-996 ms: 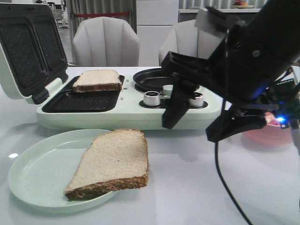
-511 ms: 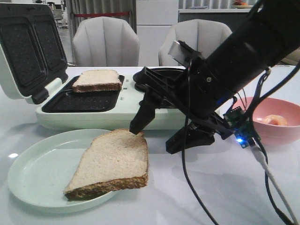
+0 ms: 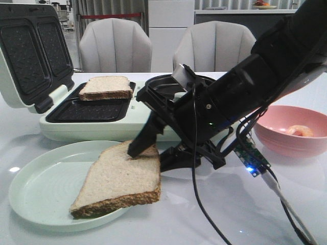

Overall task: Make breakfast with bread and shrimp
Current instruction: 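Grasp the remaining bread slice on the plate with the right gripper, then carry the bread with the right gripper over the nearer waffle plate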

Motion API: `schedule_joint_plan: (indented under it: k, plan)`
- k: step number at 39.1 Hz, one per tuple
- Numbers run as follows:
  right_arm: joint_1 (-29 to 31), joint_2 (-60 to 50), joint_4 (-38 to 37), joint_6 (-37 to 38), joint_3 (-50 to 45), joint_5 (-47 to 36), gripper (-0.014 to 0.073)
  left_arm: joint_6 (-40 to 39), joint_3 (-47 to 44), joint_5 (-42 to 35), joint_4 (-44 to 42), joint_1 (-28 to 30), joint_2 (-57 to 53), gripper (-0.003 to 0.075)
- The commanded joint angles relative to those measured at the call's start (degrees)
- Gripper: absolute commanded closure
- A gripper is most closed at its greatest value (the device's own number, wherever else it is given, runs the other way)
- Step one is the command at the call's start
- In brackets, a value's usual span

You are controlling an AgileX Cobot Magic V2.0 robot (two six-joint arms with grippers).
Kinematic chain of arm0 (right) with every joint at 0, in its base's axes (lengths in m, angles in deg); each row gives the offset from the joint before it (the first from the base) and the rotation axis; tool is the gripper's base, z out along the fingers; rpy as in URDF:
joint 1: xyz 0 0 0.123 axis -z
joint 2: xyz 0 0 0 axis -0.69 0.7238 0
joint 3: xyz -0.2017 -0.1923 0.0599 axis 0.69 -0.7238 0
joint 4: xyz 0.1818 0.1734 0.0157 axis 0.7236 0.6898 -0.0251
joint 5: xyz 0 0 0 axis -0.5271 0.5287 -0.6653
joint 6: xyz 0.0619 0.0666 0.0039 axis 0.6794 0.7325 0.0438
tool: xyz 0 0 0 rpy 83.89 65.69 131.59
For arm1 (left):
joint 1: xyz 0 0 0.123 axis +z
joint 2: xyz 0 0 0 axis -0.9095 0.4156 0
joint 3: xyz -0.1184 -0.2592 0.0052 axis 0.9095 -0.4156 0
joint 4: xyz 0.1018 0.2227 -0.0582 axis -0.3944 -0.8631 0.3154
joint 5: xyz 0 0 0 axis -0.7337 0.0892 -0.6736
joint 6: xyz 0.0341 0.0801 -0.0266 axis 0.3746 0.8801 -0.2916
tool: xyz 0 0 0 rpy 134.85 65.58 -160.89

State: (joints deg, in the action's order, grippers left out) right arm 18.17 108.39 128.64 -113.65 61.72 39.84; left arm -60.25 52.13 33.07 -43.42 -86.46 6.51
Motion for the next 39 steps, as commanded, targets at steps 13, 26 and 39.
schedule_joint_plan:
  k: [13,26,39]
  plan:
    - [0.2,-10.7,2.4,-6.7,1.5,0.4,0.044,-0.3,1.5,-4.8,0.6,-0.4,-0.9,0.0102]
    - [0.1,-12.6,6.7,-7.2,7.1,0.0,0.044,-0.3,1.5,-4.8,0.6,-0.4,-0.9,0.0102]
    - [-0.7,-3.5,12.6,-11.8,21.5,3.7,0.044,-0.3,1.5,-4.8,0.6,-0.4,-0.9,0.0102]
